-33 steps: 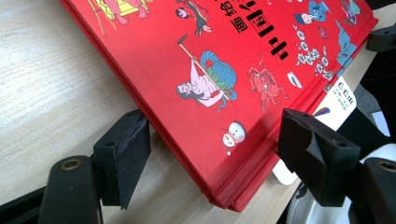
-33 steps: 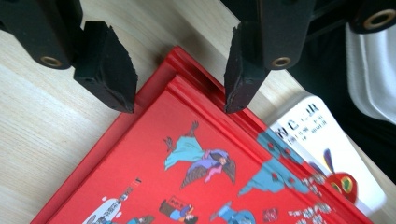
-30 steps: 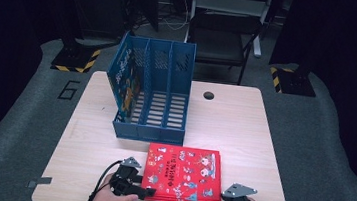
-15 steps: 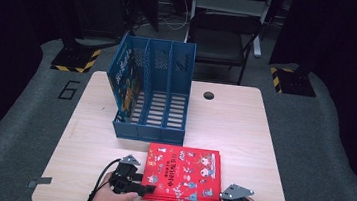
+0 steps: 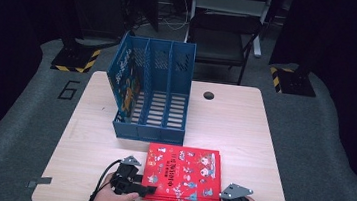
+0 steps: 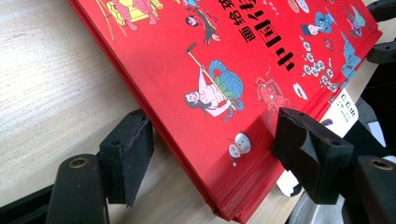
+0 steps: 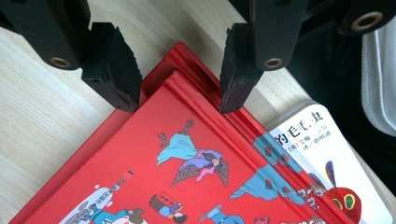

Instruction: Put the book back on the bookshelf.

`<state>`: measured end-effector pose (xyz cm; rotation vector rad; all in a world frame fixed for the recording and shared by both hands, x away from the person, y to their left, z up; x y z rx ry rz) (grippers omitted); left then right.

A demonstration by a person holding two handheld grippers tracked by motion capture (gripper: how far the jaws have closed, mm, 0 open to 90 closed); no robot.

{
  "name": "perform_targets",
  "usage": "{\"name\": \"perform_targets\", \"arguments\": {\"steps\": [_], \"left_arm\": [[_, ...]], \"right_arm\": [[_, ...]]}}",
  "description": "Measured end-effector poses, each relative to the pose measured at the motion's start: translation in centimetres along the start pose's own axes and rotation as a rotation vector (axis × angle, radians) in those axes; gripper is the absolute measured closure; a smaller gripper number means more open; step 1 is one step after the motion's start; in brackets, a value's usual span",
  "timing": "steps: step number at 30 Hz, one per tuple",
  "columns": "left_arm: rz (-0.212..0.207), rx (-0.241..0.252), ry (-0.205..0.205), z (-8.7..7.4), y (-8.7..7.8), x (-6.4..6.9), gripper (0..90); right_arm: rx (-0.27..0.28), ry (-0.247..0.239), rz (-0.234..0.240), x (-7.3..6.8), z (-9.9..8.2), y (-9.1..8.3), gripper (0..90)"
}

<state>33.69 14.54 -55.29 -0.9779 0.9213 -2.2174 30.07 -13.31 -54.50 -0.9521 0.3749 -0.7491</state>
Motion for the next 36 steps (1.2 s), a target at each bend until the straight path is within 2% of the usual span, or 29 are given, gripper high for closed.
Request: {"name": "perform_targets", "arguments": {"steps": [4, 6, 7, 10, 14, 15, 22, 26, 27, 29, 30, 32, 36], "left_arm": [[0.001, -0.005, 0.009, 0.0, -0.2, -0.1, 30.4], [0.001, 0.000, -0.012, 0.0, -0.2, 0.1, 30.8], [-0.005, -0.012, 0.001, -0.1, -0.4, 0.1, 31.0], [-0.011, 0.002, -0.012, 0.0, -0.7, 0.2, 32.3], [-0.019, 0.011, -0.009, 0.2, -1.2, 0.4, 33.4], [-0.014, 0.019, -0.009, 0.2, -1.2, 0.4, 33.7], [-0.019, 0.030, -0.008, 0.4, -1.9, 0.6, 35.0], [-0.016, 0.043, -0.002, 0.6, -2.3, 0.7, 35.7], [-0.018, 0.042, 0.000, 0.6, -2.4, 0.8, 35.9], [-0.019, 0.048, 0.000, 0.7, -2.7, 0.8, 36.2], [-0.020, 0.053, -0.006, 0.8, -2.8, 0.9, 36.3], [-0.021, 0.057, -0.006, 0.8, -3.0, 0.8, 36.6], [-0.026, 0.072, -0.007, 1.1, -3.5, 0.8, 37.2]], "right_arm": [[-0.001, -0.011, 0.006, 0.0, 0.1, 0.0, 47.9], [0.006, -0.012, 0.002, 0.0, 0.1, 0.0, 47.8], [0.008, -0.010, -0.003, 0.1, 0.1, 0.1, 47.8], [0.014, -0.009, -0.001, 0.0, 0.2, 0.1, 47.6], [-0.001, -0.008, 0.005, -0.1, 0.1, 0.0, 47.5], [0.009, 0.007, -0.002, -0.1, 0.1, 0.1, 47.4], [0.009, -0.013, -0.014, 0.0, 0.2, 0.2, 47.5], [-0.001, -0.005, -0.004, -0.2, 0.2, 0.1, 47.5], [0.001, -0.021, -0.006, -0.1, 0.2, 0.1, 47.6], [0.007, -0.020, -0.006, -0.2, 0.3, 0.2, 47.6], [-0.006, -0.017, 0.001, -0.3, 0.2, 0.1, 47.7], [0.011, -0.022, -0.008, -0.3, 0.4, 0.2, 47.7], [-0.001, -0.031, -0.003, -0.3, 0.4, 0.2, 47.8]]}}
Point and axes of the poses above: each handheld gripper's, and its own axes: y roughly forward along the jaws, z roughly out of its top, x roughly to its right, the point moved 7 cm from there along y, roughly forward along the jaws, and after that the axes turned 5 degrees about -x, right-handed, at the moved point
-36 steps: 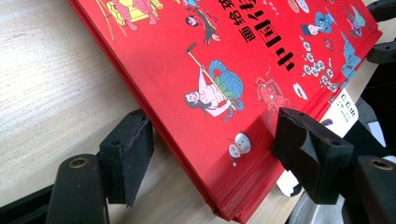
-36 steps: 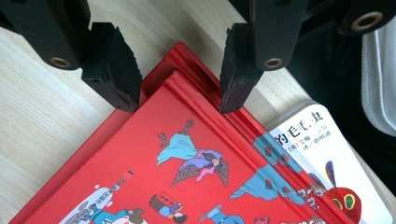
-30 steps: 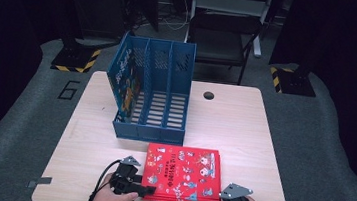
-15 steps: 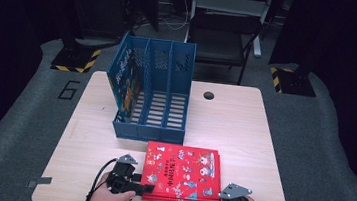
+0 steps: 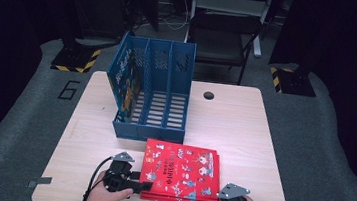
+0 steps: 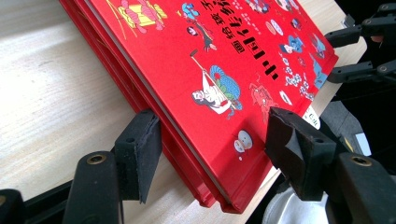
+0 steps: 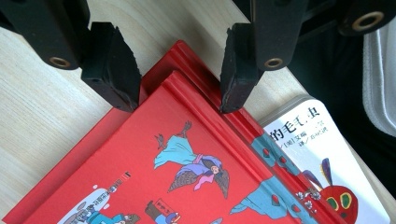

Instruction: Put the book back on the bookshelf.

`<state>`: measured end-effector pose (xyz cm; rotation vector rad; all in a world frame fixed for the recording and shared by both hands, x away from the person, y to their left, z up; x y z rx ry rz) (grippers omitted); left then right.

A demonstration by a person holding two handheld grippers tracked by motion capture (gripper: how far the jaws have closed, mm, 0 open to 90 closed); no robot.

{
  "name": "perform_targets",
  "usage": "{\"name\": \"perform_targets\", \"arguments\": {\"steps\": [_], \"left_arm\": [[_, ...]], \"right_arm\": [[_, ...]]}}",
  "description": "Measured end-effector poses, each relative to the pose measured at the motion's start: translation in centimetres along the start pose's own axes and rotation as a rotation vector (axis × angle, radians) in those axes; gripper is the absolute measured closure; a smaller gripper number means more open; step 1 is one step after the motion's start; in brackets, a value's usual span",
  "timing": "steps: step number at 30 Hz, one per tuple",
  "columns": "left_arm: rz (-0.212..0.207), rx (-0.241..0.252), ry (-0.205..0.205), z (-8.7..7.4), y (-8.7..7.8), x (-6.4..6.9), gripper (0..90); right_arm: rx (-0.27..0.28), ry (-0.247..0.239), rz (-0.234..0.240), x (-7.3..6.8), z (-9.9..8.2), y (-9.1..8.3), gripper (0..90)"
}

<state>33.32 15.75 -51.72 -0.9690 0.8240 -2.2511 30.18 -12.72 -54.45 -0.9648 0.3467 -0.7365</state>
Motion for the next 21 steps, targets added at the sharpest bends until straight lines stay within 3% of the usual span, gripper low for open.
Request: {"name": "perform_targets", "arguments": {"steps": [11, 21], "left_arm": [[0.006, 0.029, -0.009, 0.39, -0.64, 0.01, 41.3], [0.008, 0.024, -0.007, 0.63, -0.26, 0.40, 41.4]], "right_arm": [[-0.007, -0.009, -0.008, -0.43, 0.24, 0.22, 47.8], [-0.010, 0.041, 0.042, 0.17, 0.06, 0.07, 48.1]]}}
Point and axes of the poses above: each handheld gripper's, and its own axes: y roughly forward along the jaws, z roughly out of its top, x roughly to its right, the point moved 7 cm from there along y, roughly forward along the jaws, and after that the axes turned 5 degrees about -x, right-handed, at the moved point
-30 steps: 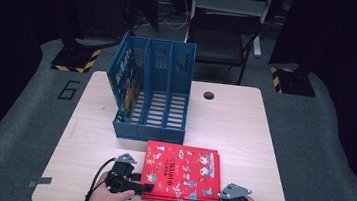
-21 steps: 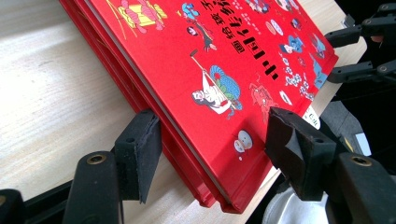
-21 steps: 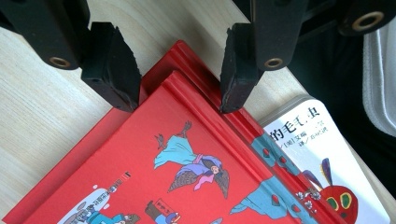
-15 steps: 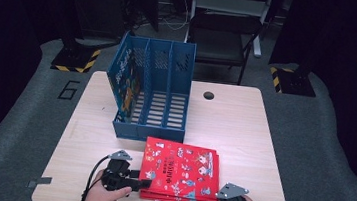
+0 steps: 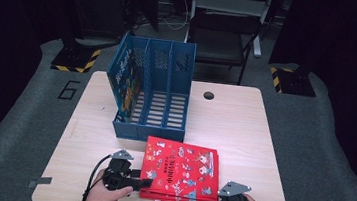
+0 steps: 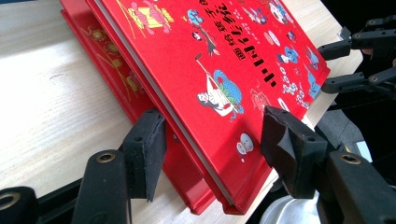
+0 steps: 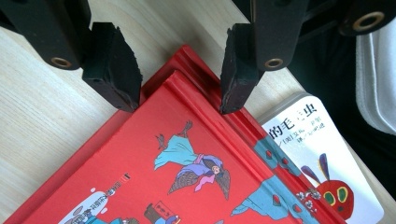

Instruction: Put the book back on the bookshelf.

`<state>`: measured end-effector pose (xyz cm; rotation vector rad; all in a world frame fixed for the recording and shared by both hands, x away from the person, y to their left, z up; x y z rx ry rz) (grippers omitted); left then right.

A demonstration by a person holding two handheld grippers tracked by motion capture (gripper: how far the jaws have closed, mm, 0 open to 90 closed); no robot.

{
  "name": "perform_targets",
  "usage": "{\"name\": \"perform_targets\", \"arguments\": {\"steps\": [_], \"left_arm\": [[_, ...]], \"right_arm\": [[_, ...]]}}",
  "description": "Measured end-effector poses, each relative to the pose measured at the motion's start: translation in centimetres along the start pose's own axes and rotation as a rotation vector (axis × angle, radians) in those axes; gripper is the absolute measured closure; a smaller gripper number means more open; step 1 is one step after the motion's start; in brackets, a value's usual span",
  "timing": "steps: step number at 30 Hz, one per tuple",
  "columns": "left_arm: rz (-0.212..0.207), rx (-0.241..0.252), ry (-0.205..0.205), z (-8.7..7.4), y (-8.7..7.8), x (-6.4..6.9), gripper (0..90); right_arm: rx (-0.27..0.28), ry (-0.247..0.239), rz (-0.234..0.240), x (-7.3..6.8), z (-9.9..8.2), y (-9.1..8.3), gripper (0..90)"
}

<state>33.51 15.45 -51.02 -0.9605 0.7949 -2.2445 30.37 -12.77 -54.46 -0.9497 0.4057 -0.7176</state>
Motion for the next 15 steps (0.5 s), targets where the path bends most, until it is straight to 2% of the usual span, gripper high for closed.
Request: {"name": "perform_targets", "arguments": {"steps": [6, 9, 13, 14, 15], "left_arm": [[-0.007, 0.010, 0.014, 0.5, -0.2, 0.4, 41.9], [-0.013, 0.028, 0.011, 0.8, -0.6, 0.6, 42.2], [-0.022, 0.034, 0.010, 0.8, -1.3, 0.5, 42.4], [-0.016, 0.038, 0.003, 0.8, -1.4, 0.3, 42.3], [-0.016, 0.041, 0.001, 0.8, -1.5, 0.3, 42.4]], "right_arm": [[0.005, 0.008, -0.005, 0.3, -0.2, -0.2, 48.1], [0.024, 0.013, -0.005, 0.3, 0.0, -0.3, 48.1], [0.027, 0.009, 0.018, -0.1, 0.2, -0.5, 48.2], [0.033, 0.008, 0.005, 0.0, 0.3, -0.4, 48.2], [0.027, -0.001, 0.012, -0.2, 0.4, -0.4, 48.3]]}}
Point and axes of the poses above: each handheld gripper's, and its own axes: y roughly forward along the jaws, z roughly out of its top, x roughly to its right, the point moved 7 cm from there along y, roughly forward along the jaws, and after that the axes turned 5 degrees about -x, right-handed, at the moved point
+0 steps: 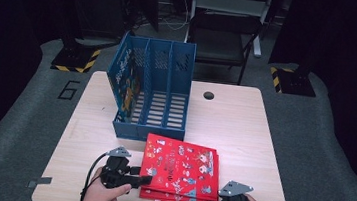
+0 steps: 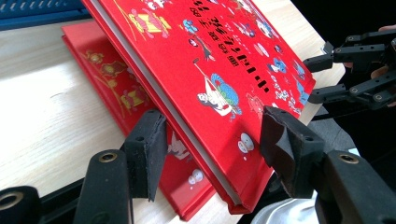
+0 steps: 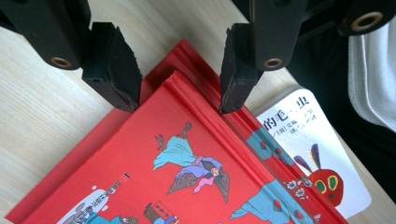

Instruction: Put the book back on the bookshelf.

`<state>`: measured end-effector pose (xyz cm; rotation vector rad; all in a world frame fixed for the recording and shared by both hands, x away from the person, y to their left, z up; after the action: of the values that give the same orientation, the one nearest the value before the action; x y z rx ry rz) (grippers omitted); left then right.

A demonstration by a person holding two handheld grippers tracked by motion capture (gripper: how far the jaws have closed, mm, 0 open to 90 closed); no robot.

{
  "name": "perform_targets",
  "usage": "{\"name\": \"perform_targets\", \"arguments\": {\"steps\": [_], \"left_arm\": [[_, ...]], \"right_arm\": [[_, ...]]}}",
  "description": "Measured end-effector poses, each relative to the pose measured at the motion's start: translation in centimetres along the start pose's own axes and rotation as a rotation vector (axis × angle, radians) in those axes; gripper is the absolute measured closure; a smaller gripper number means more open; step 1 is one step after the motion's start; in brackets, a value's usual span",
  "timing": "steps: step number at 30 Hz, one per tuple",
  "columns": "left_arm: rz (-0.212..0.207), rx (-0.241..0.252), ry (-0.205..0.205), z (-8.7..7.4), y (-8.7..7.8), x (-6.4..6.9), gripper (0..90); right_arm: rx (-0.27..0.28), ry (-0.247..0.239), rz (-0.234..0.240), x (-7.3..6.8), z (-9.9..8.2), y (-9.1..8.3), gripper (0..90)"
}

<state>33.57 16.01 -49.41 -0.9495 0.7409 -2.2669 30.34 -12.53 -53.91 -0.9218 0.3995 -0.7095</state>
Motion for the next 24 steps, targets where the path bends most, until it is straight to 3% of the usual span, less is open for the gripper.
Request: {"name": "perform_targets", "arguments": {"steps": [10, 14, 24], "left_arm": [[0.019, 0.016, -0.009, 0.2, -1.4, -0.8, 43.3], [0.032, 0.023, -0.012, 0.4, -1.7, -1.0, 45.1], [0.044, 0.019, -0.007, 0.9, -2.3, -0.8, 45.7]], "right_arm": [[0.008, -0.023, -0.022, -0.8, 1.1, 1.0, 49.0], [-0.003, -0.041, -0.011, -1.1, 1.4, 1.3, 49.2], [-0.004, -0.011, -0.009, -1.2, 1.8, 1.6, 47.5]]}}
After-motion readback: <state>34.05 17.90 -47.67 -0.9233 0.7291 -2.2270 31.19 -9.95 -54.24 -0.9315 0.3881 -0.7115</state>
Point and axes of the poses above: each handheld gripper's, and its own axes: y roughly forward along the jaws, z roughly out of its top, x roughly to its right, the point moved 7 cm from there along y, roughly forward along the jaws, and after that the axes turned 5 degrees about -x, right-handed, at the moved point
